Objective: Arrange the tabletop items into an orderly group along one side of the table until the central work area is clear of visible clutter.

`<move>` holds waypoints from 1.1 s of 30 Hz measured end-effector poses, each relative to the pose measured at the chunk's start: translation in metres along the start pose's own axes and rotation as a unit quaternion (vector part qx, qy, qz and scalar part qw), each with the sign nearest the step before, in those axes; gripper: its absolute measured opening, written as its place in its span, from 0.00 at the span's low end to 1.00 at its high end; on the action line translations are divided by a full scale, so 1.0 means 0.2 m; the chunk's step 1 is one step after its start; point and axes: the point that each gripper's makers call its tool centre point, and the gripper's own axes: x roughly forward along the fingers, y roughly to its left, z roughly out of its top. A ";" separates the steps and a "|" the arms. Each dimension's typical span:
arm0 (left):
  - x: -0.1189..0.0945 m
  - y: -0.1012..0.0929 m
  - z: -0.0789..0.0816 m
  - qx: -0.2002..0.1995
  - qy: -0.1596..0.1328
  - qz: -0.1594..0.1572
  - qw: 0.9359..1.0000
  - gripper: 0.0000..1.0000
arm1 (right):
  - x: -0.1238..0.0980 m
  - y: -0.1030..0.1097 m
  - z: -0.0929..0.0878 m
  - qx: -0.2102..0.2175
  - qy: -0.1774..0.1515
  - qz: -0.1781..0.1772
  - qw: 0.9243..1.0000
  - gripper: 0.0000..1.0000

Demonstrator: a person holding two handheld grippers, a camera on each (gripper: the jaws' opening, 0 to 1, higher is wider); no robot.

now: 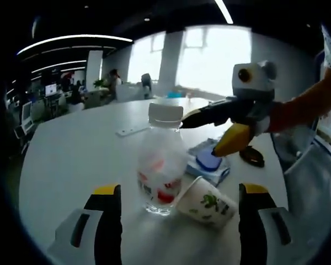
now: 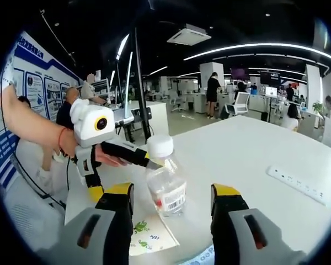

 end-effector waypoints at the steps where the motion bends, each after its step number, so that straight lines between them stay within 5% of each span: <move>1: -0.01 -0.01 0.00 -0.004 -0.001 -0.001 1.000 0.85 | 0.00 0.00 -0.01 0.000 0.003 0.002 1.000 0.54; 33: -0.28 -0.21 -0.03 -0.032 -0.031 0.025 0.999 0.85 | -0.07 0.06 -0.15 -0.029 0.097 0.108 0.989 0.52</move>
